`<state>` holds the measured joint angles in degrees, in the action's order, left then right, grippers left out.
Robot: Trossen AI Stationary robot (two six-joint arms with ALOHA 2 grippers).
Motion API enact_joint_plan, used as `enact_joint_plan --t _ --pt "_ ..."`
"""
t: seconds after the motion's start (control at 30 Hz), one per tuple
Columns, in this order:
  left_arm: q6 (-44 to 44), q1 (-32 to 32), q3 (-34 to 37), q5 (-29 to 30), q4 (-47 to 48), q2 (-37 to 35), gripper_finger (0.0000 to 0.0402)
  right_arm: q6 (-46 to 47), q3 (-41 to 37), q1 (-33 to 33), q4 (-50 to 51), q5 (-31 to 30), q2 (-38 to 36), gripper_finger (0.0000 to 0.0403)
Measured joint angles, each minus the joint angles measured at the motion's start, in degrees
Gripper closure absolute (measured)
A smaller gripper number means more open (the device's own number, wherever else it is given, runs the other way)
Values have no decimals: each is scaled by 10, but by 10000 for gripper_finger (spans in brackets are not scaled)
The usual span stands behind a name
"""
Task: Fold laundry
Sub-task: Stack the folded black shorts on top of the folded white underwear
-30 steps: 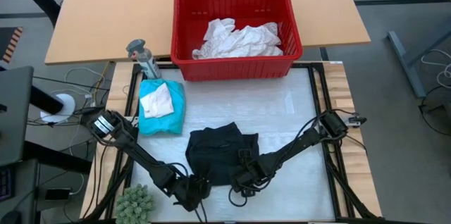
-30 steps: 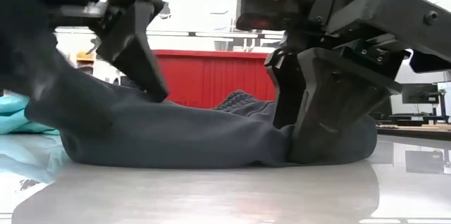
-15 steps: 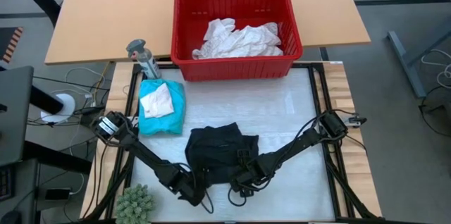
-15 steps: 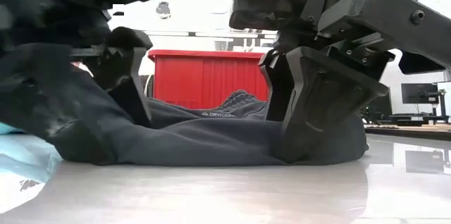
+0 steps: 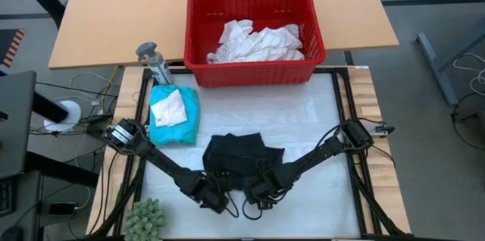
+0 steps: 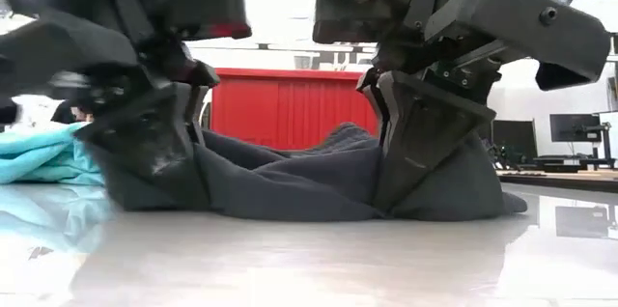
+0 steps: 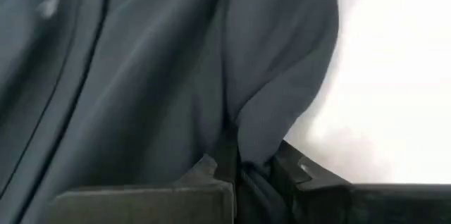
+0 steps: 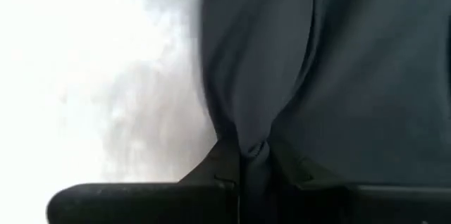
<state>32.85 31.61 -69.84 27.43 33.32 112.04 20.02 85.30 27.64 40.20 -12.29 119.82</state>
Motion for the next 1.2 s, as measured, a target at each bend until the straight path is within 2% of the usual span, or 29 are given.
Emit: enact_joint_plan --t 0.2,0.37,0.57,0.93,1.07,1.2 --pt "-1 -15 -83 12 158 -35 391 -65 108 -13 120 -36 0 347" --pt "18 -19 -148 52 297 -50 389 -111 210 -33 221 -90 1 347" --pt "65 -13 -206 81 417 -94 388 -158 308 -60 294 -101 0 347" --pt "125 -9 -219 92 524 -242 387 -364 455 -126 298 -99 -1 347" --pt "167 -21 -218 109 567 -271 386 -410 484 -172 275 -58 -1 347" --pt "158 -53 -204 137 572 -286 386 -475 496 -212 222 -23 -1 347"
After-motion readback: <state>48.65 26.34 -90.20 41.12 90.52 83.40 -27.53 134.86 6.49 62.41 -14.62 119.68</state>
